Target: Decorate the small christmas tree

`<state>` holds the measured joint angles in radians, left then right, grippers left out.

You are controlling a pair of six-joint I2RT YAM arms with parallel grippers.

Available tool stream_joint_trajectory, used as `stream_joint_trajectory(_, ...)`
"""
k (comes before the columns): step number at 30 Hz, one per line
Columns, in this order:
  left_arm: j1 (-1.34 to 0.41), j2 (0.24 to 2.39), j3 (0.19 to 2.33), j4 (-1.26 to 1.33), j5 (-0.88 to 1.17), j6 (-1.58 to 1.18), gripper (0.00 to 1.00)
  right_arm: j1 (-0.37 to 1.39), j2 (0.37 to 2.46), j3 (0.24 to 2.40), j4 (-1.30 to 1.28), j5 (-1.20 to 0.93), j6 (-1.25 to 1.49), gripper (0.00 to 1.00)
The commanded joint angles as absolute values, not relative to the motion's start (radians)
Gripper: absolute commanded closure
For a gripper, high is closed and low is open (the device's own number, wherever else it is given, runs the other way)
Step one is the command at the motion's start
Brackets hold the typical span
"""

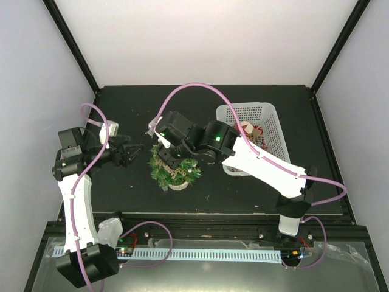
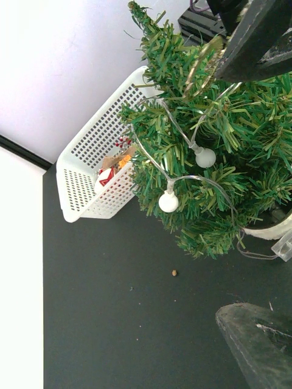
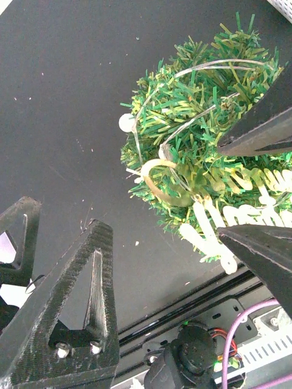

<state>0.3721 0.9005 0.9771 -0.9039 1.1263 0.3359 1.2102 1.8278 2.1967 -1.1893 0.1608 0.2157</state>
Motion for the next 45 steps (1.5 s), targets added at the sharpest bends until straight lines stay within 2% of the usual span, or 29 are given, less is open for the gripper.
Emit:
stream_joint_trajectory(1, 0.379, 0.896, 0.977, -0.885, 1.130, 0.325, 0.01, 1.215, 1.799, 2.191, -1.168, 0.159, 0.215, 0.66)
stream_joint_trajectory(10, 0.379, 0.894, 0.979, -0.887, 1.131, 0.327, 0.01, 1.206, 1.776, 2.185, -1.167, 0.227, 0.227, 0.66)
stream_joint_trajectory(14, 0.379, 0.890, 0.979, -0.887, 1.129, 0.327, 0.01, 1.136, 1.705, 2.157, -1.157, 0.259, 0.268, 0.66)
stream_joint_trajectory(16, 0.379, 0.890, 0.979, -0.886, 1.129, 0.327, 0.01, 1.067, 1.635, 2.088, -1.120, 0.274, 0.298, 0.66)
stream_joint_trajectory(21, 0.379, 0.907, 0.979, -0.889, 1.135, 0.331, 0.01, 0.794, 1.396, 1.732, -0.919, 0.231, 0.427, 0.64)
stream_joint_trajectory(24, 0.379, 0.920, 0.979, -0.888, 1.134, 0.335, 0.01, 0.626, 1.341, 1.582, -0.859, 0.140, 0.468, 0.59)
stream_joint_trajectory(30, 0.379, 0.947, 0.987, -0.890, 1.142, 0.336, 0.01, 0.458, 1.470, 1.406, -0.764, 0.022, 0.510, 0.56)
stream_joint_trajectory(36, 0.379, 1.005, 1.051, -0.982, 1.149, 0.396, 0.01, 0.311, 1.562, 1.267, -0.527, -0.121, 0.662, 0.44)
stream_joint_trajectory(39, 0.379, 1.013, 1.043, -0.986, 1.162, 0.399, 0.01, 0.242, 1.554, 1.128, -0.349, -0.206, 0.762, 0.34)
stream_joint_trajectory(45, 0.379, 1.007, 1.016, -0.956, 1.166, 0.377, 0.01, 0.182, 1.649, 1.070, -0.231, -0.298, 0.798, 0.33)
